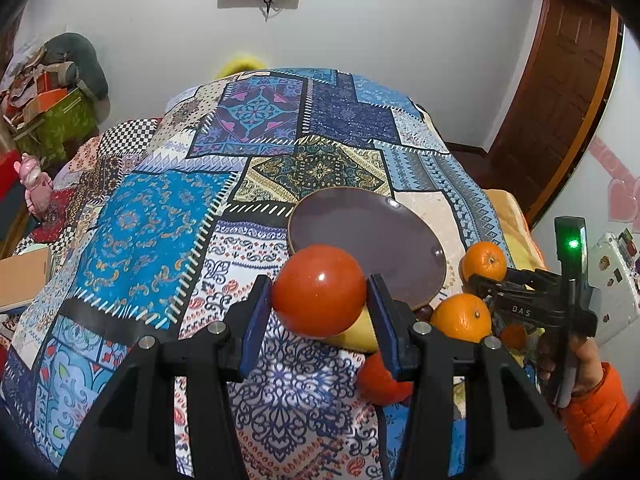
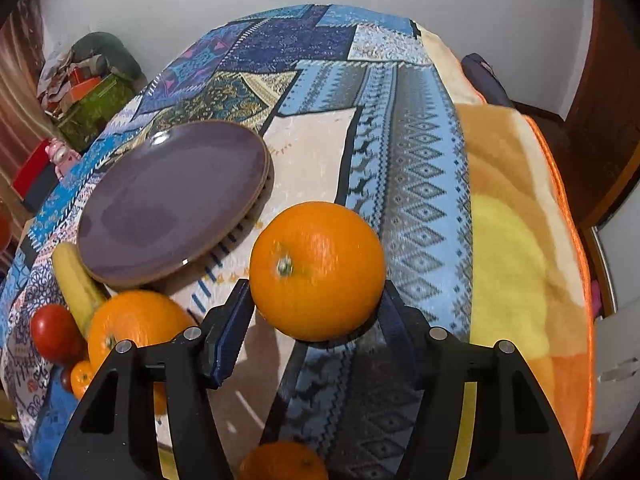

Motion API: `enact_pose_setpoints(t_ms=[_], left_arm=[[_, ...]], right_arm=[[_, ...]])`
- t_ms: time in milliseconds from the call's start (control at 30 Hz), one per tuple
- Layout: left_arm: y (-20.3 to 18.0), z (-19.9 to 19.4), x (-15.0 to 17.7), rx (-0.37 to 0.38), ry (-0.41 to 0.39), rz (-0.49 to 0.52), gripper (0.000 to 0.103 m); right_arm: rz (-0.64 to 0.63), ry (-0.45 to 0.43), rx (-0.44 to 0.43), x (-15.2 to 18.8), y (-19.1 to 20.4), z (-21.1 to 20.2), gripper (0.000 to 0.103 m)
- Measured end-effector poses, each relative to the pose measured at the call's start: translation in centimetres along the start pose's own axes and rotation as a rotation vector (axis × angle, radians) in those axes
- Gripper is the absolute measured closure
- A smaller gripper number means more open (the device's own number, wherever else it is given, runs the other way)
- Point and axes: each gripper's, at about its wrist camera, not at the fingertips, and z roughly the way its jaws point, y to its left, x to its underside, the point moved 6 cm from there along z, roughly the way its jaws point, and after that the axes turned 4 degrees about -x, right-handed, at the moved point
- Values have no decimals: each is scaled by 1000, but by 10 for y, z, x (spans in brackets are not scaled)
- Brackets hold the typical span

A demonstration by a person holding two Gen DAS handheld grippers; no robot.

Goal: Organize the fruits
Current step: 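Grasp and lift the red tomato with the left tool while the right tool grasps the orange, then carry the tomato and orange onto the purple plate and open both tools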

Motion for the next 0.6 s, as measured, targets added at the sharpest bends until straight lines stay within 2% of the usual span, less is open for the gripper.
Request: enact_pose_setpoints(t_ms=[300, 600], left_arm=[[-7, 29, -32, 8, 6, 28, 55], [-18, 73, -57, 8, 51, 64, 55]], right_arm=[[-19, -69, -41, -33, 11, -17, 45], [-83, -109, -88, -71, 45, -11, 45]])
